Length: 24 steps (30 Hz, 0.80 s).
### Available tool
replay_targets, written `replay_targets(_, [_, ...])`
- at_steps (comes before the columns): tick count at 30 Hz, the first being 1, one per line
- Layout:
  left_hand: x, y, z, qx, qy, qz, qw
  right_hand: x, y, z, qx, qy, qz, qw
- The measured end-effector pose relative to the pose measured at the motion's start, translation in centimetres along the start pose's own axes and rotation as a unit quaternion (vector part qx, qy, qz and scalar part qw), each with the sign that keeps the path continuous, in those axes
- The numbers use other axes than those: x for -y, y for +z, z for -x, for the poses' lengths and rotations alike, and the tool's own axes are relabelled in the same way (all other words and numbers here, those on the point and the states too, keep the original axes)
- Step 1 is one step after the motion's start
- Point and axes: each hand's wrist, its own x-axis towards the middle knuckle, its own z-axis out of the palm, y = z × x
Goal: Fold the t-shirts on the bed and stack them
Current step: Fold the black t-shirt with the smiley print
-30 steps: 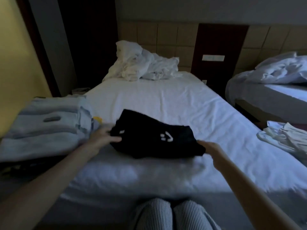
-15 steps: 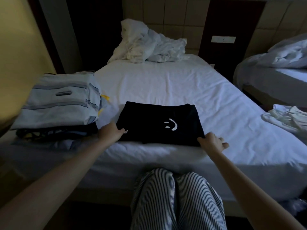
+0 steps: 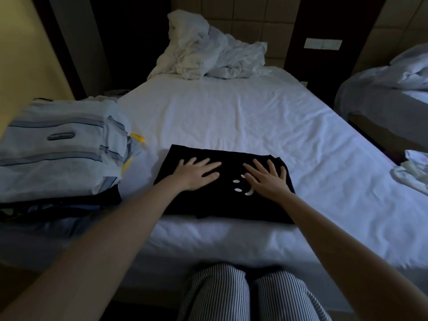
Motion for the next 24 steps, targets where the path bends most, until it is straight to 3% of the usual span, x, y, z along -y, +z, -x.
replay_targets(5, [1.8, 1.7, -0.7, -0.049, -0.039, 0.056, 0.996, -1.4, 1.2, -1.2, -0.027, 0.02, -0.01, 0.999])
replay_targets(12, [0.4, 0.9, 1.6, -0.106, -0.064, 0.054, 0.991, -0.2, -2.0, -2.4, 0.053, 0.017, 0.079, 0.995])
replay_targets(15, [-0.1, 0.8, 4.6, -0.204, -0.174, 0.059, 0.962, 1.4, -3.6, -4.1, -0.042, -0.067, 0.09, 0.993])
replay_targets(18, [0.5, 0.9, 7.5, -0.159, -0.312, 0.15, 0.925, 2.9, -4.0, -6.1, -0.028, -0.117, 0.039, 0.992])
replay_targets(21, [0.5, 1.4, 8.1, -0.141, -0.306, 0.228, 0.914, 2.9, -2.9, -7.2, 0.055, -0.089, -0.004, 0.995])
replay_targets(24, [-0.3, 2.1, 7.1, -0.165, -0.255, 0.279, 0.911, 2.4, -1.1, -6.9, 0.027, -0.068, 0.016, 0.997])
